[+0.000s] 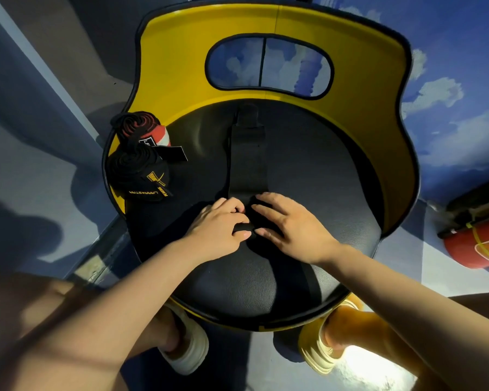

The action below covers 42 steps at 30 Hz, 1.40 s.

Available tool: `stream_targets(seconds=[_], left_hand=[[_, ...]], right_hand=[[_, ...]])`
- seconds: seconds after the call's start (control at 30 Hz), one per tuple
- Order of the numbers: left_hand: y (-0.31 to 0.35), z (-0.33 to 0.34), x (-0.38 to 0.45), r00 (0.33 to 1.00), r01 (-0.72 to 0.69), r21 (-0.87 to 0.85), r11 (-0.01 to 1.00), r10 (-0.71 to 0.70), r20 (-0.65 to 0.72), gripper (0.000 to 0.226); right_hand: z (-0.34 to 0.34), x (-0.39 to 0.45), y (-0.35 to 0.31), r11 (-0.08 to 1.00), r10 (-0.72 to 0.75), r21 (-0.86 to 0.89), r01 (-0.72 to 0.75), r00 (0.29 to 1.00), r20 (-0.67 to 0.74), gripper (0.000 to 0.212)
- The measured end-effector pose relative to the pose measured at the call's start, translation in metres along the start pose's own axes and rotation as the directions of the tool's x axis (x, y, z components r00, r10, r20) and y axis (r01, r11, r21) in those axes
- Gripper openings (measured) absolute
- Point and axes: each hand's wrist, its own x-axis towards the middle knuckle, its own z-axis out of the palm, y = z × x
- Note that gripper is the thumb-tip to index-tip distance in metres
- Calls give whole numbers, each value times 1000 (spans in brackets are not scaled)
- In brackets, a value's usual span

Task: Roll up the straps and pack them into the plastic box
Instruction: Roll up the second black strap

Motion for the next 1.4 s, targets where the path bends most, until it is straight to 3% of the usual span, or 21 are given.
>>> stream_targets(seconds=[0.07, 0.17, 0.3, 0.43, 0.6, 0.8, 0.93, 1.0, 1.2, 1.4], left_hand=[[0, 0, 1, 1000, 8, -30, 1000, -7, 12, 34], [-2, 0, 1, 997, 46, -84, 995, -41, 62, 35], [-3, -1, 1, 991, 52, -111, 992, -37, 130, 36], [-4, -1, 2, 990, 69, -171, 983, -46, 134, 34], [-4, 0, 4, 992, 94, -239, 967, -72, 100, 32], [1, -2, 2, 998, 48, -226, 973, -58, -37, 20], [0, -2, 2, 999, 7, -9, 1000, -7, 32, 50], [-1, 0, 3, 999, 26, 18, 1000, -26, 22, 51], [1, 1, 5, 996, 60, -21, 998, -61, -60, 40], [1, -3, 9, 996, 81, -8, 997, -81, -36, 43]], right_hand=[[4, 2, -2, 999, 47, -19, -45, 994, 95, 69], [6, 5, 1, 992, 120, -1, -123, 966, 229, 61], [4, 7, 2, 988, 130, 39, -148, 944, 304, 62], [4, 6, 1, 985, 120, 97, -140, 974, 192, 64], [3, -3, 1, 995, 14, 103, -13, 1000, -6, 45], [5, 3, -1, 962, 155, 225, -155, 988, 18, 40], [6, 8, -1, 920, 269, 280, -273, 962, 54, 39], [6, 9, -2, 906, 304, 293, -306, 951, 54, 39], [8, 6, -4, 946, 267, 188, -262, 964, 2, 43], [9, -3, 1, 998, 63, -8, -64, 996, -61, 53]])
